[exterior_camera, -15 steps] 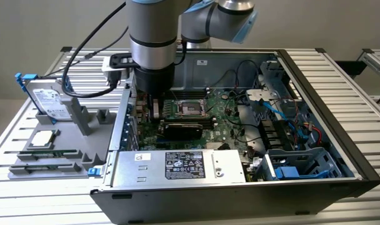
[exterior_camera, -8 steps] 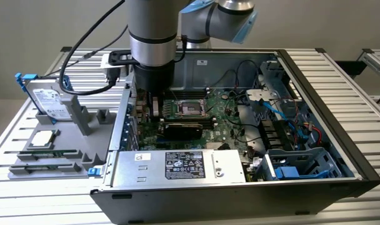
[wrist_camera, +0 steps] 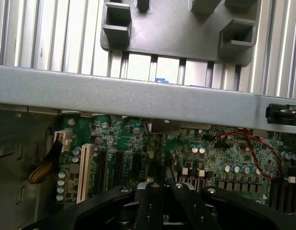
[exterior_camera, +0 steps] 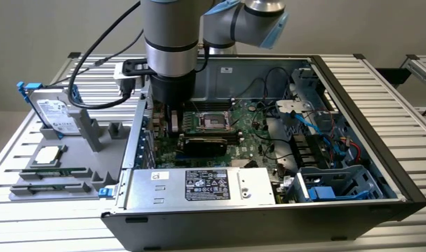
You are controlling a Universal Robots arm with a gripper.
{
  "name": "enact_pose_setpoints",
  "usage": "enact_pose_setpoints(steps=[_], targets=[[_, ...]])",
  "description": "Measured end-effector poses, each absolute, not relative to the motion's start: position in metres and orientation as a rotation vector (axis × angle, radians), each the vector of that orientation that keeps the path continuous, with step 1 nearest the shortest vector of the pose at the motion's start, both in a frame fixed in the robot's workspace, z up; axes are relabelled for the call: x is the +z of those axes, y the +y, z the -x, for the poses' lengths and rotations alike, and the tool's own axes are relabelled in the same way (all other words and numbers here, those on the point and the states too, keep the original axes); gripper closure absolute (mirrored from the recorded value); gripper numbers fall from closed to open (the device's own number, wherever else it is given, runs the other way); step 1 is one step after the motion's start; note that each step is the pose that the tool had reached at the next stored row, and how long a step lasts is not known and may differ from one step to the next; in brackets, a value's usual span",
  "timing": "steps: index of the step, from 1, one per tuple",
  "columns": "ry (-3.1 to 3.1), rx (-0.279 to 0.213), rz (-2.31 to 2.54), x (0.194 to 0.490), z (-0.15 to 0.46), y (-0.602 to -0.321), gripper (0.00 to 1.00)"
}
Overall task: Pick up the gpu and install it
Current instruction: 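Insert the gpu into the slot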
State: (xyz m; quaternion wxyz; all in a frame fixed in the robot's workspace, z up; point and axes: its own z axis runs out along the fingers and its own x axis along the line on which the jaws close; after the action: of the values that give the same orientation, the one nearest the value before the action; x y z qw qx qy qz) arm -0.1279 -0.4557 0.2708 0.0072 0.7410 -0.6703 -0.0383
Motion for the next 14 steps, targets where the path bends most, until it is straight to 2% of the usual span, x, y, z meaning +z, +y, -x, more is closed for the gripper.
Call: enact_pose_setpoints(steps=[14], targets=[[-2.092,-0.119,-2.321,0.2682,0.1291,-0.4557,0.89]])
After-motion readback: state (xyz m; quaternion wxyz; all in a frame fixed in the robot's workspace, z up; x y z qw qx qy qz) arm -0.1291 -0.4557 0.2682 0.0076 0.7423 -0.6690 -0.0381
